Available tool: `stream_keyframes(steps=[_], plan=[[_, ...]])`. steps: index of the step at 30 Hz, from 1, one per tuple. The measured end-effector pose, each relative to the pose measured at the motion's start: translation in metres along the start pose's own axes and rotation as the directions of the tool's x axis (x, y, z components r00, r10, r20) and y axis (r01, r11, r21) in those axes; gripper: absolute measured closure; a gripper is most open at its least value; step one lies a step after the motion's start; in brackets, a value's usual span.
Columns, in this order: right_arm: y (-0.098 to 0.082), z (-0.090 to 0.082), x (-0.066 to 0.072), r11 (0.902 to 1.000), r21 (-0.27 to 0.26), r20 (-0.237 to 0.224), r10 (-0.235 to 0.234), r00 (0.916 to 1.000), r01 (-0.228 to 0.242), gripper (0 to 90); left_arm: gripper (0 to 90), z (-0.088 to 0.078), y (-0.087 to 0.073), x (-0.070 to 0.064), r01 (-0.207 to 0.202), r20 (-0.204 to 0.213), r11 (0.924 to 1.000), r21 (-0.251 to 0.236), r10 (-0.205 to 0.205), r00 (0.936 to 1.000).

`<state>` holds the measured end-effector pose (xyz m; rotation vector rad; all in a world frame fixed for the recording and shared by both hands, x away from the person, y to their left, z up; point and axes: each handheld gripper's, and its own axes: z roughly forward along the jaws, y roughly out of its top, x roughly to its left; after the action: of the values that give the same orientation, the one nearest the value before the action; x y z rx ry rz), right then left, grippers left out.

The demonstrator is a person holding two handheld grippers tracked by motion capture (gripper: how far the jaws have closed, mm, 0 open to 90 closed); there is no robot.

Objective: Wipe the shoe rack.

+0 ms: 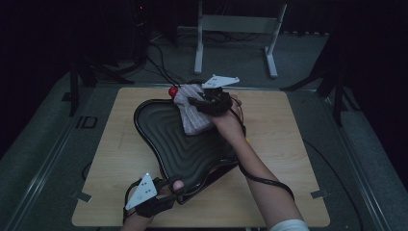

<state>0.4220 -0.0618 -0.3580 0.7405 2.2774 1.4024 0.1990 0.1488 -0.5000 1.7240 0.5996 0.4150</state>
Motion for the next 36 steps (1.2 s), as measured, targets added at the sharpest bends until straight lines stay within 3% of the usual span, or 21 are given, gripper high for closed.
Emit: stream_keyframes(steps=[10, 16, 36], plan=[[-0.006, 0.03, -0.006, 0.9984, 0.049, 0.011, 0.027, 0.9996, -0.027, 70.4, 60.3, 0.0, 0.0, 0.0, 0.0, 0.0, 1.0, 0.0, 0.0, 1.0], [-0.017, 0.024, -0.001, 0.9981, 0.062, 0.024, 0.006, 0.9997, -0.007, 70.4, 60.3, 0.0, 0.0, 0.0, 0.0, -0.002, 1.0, 0.0, 0.0, 1.0], [-0.073, -0.015, 0.012, 0.9973, 0.067, -0.001, 0.029, 0.9996, -0.029, 70.3, 60.3, 0.0, 0.0, 0.0, 0.004, -0.002, 1.0, -0.001, -0.004, 1.0]])
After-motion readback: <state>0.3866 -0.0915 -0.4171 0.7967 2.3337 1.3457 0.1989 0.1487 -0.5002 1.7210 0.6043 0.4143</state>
